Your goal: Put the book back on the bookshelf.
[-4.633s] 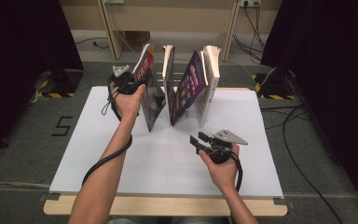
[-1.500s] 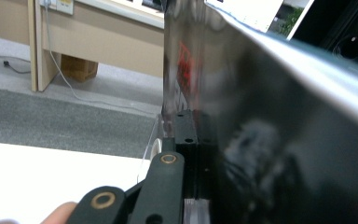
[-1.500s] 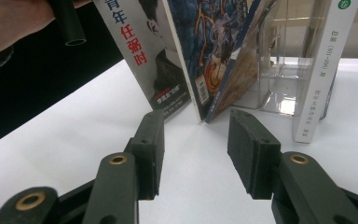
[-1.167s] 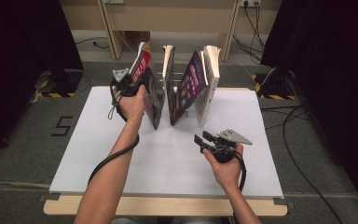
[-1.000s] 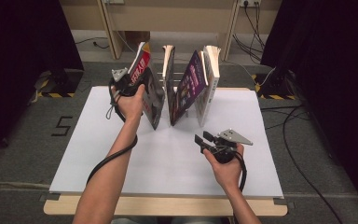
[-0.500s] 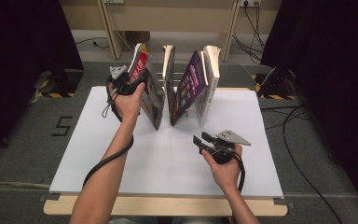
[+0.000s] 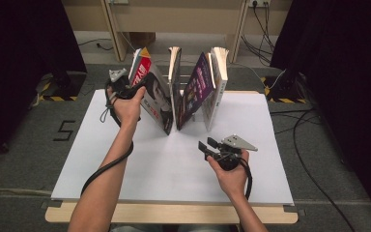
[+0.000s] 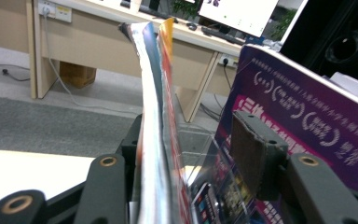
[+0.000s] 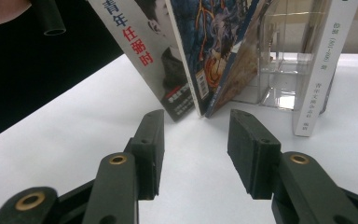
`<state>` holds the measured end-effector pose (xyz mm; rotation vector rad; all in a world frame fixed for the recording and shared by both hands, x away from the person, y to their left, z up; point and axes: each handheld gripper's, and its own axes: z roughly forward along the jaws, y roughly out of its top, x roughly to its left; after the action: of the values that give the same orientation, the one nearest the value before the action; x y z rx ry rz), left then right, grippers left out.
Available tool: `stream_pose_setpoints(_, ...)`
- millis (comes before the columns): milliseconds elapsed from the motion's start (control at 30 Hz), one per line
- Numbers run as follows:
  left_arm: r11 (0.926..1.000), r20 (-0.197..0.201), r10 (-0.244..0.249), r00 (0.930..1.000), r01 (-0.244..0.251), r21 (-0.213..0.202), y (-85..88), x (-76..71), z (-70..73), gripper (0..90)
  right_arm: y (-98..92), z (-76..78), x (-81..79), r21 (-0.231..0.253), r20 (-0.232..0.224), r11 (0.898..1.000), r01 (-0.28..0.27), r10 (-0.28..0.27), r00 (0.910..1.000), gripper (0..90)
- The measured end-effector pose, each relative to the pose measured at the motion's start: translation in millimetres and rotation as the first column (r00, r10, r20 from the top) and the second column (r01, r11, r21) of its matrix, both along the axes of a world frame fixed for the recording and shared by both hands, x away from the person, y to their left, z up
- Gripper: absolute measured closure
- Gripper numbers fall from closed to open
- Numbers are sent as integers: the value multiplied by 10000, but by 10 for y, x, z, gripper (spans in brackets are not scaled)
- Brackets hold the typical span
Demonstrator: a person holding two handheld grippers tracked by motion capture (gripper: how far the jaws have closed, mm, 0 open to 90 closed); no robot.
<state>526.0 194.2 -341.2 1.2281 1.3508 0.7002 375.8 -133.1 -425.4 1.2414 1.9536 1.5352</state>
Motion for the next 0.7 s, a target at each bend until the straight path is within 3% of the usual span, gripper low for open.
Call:
stream_pose_setpoints(100, 10000, -28, 95, 10000, -95, 12, 11, 4, -12, 590, 1, 2, -1, -26, 11, 10000, -9, 9, 10000, 568)
stream_pose_setpoints(233, 9996, -146, 292, 9995, -291, 30, 71, 26, -18, 813, -1, 0, 1, -15, 26, 10000, 0, 0, 10000, 568)
stream_pose_setpoints(333, 9996, -30, 140, 9999, -140, -245, 72, 27, 22, 851, 1, 0, -1, 4, -2, 10000, -12, 12, 10000, 568)
stream_pose_setpoints(500, 9987, 566, 143, 9983, -170, 477, -76, -7, 93, 860, 0, -2, -4, -6, -11, 10000, -35, 35, 10000, 568)
stream_pose_setpoints(700, 9913, 1059, 96, 9943, -234, 1295, -179, -32, 134, 861, -23, 7, -3, 2, 85, 10000, 9, -9, 10000, 568)
